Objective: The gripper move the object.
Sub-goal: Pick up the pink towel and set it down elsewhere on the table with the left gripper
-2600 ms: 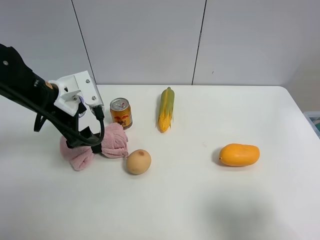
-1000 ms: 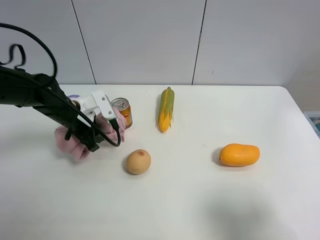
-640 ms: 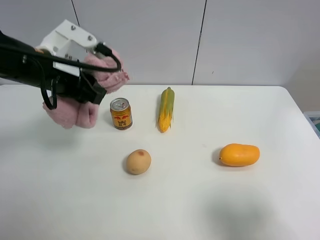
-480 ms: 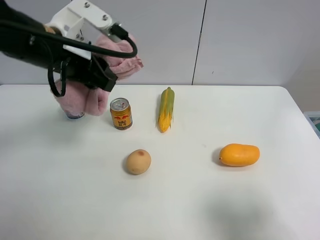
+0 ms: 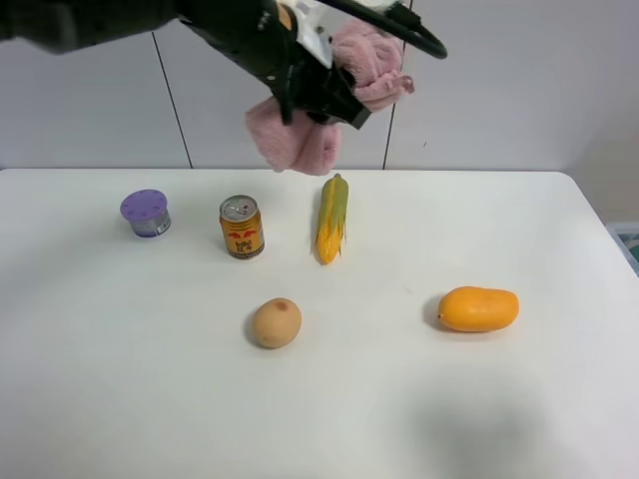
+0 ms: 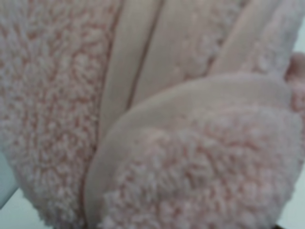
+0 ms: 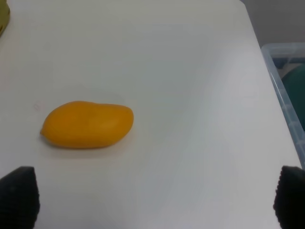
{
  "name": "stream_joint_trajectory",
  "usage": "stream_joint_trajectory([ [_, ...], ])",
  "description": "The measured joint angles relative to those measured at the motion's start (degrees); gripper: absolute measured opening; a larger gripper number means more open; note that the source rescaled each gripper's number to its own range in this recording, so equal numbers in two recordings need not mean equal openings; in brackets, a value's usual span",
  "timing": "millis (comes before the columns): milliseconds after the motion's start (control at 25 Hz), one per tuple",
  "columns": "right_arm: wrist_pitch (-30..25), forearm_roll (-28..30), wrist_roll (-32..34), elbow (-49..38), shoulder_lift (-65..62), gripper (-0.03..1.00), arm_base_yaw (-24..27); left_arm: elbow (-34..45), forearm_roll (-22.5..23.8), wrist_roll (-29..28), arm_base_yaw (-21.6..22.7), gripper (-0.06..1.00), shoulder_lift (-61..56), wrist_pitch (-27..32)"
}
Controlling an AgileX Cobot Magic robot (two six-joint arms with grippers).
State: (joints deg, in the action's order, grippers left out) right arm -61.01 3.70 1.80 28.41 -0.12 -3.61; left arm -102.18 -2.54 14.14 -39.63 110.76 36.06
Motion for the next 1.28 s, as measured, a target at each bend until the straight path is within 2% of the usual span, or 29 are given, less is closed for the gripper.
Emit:
stream_joint_trajectory([
  [160,0.0,0.0,0.0,0.0,0.0,1.00,0.0,-6.9,-1.9,0.0,-0.7,0.01,9.1,0.3],
  [320,0.0,0.0,0.0,0.0,0.0,1.00,0.0,-10.2,-3.5,0.0,-0.7,0.01,16.4,0.0],
  [680,0.0,0.0,0.0,0.0,0.0,1.00,0.0,-10.8,-14.2,0.0,-2.0,0.01,24.0,-4.5],
  [880,0.0,0.0,0.0,0.0,0.0,1.00,0.0,-10.9,-16.1,0.0,-2.9,0.01,26.0,-6.3],
  [1280,0.0,0.0,0.0,0.0,0.0,1.00,0.0,-10.9,-16.5,0.0,-3.3,0.01,29.6,-6.7],
])
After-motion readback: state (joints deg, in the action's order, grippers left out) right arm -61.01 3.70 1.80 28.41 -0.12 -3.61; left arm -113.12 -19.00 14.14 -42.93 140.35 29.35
